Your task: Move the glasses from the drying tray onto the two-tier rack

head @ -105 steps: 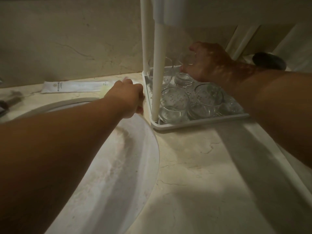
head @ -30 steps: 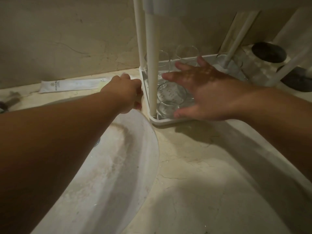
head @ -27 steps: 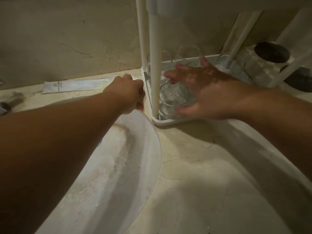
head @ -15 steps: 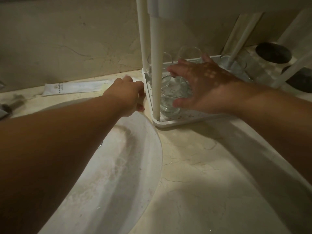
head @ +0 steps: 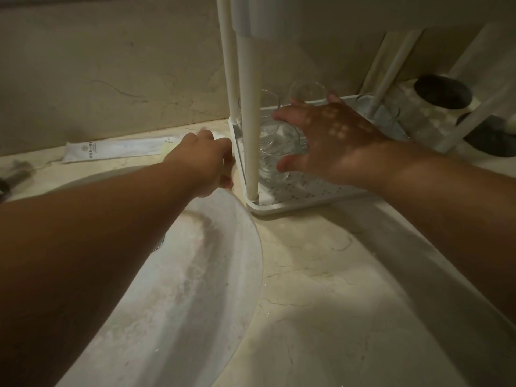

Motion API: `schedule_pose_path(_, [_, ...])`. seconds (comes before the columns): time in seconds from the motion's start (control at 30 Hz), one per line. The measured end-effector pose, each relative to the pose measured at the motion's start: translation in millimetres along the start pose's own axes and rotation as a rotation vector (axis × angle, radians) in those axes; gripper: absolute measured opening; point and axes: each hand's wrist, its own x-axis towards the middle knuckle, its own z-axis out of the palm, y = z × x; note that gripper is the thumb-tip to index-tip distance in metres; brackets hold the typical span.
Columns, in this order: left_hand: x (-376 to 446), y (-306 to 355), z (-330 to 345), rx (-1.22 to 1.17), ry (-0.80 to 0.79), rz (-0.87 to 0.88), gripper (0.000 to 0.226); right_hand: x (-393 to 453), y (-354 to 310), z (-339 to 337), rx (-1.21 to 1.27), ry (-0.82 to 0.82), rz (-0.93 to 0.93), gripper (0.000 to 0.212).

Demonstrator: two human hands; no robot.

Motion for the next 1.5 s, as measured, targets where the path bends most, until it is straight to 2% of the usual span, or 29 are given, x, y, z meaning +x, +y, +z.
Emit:
schedule_pose_path(0.1, [0, 1, 0, -0.003, -0.004, -0.004, 0.055, 1, 6, -3, 0.032, 0.037, -0.003, 0.081])
schedule_pose_path(0.23, [0, 0, 0, -0.008, -0.007, -0.005, 0.056, 22, 35, -11, 0.224, 0.249, 0.121, 0.051])
schedule_pose_path(0.3, [-1, 0, 0, -0.009, -0.018, -0.006, 0.056, 30, 44, -9, 0.188, 0.185, 0.174, 0.046])
schedule_pose_path(0.4, [-2, 1, 0, 0.003, -0.029, -0.006, 0.056, 35, 46, -5, 0.054, 0.059, 0.117, 0.044])
schedule_pose_path(0.5, [-2, 1, -2, 0.007, -0.033, -0.006, 0.056, 40, 46, -4, 0.110, 0.063, 0.132, 0.039])
schedule_pose_path(0.7, [-3, 1, -1, 0.017, -0.040, 0.000, 0.058, 46, 52, 4, 0.020, 0.089, 0.196, 0.030])
schedule_pose_path(0.83, [-3, 1, 0, 0.040, -0.041, 0.004, 0.058, 45, 56, 6, 0.050, 0.073, 0.247, 0.031])
schedule_pose_path(1.03, [-3, -1, 1, 0.047, -0.028, 0.018, 0.057, 41, 51, 4, 0.058, 0.082, 0.198, 0.019])
schedule_pose_path(1.17, [-3, -1, 1, 0.053, -0.029, 0.028, 0.059, 36, 45, 2, 0.036, 0.089, 0.151, 0.025])
schedule_pose_path(1.27, [-3, -2, 0, 0.054, -0.035, 0.029, 0.059, 33, 40, 2, 0.007, 0.028, 0.150, 0.028])
schedule_pose_path(1.4, [-3, -1, 0, 0.049, -0.032, 0.032, 0.056, 30, 37, 0, -0.036, 0.017, 0.141, 0.025])
schedule_pose_path(1.5, [-3, -1, 0, 0.052, -0.028, 0.033, 0.056, 23, 42, -6, 0.055, 0.104, 0.183, 0.028])
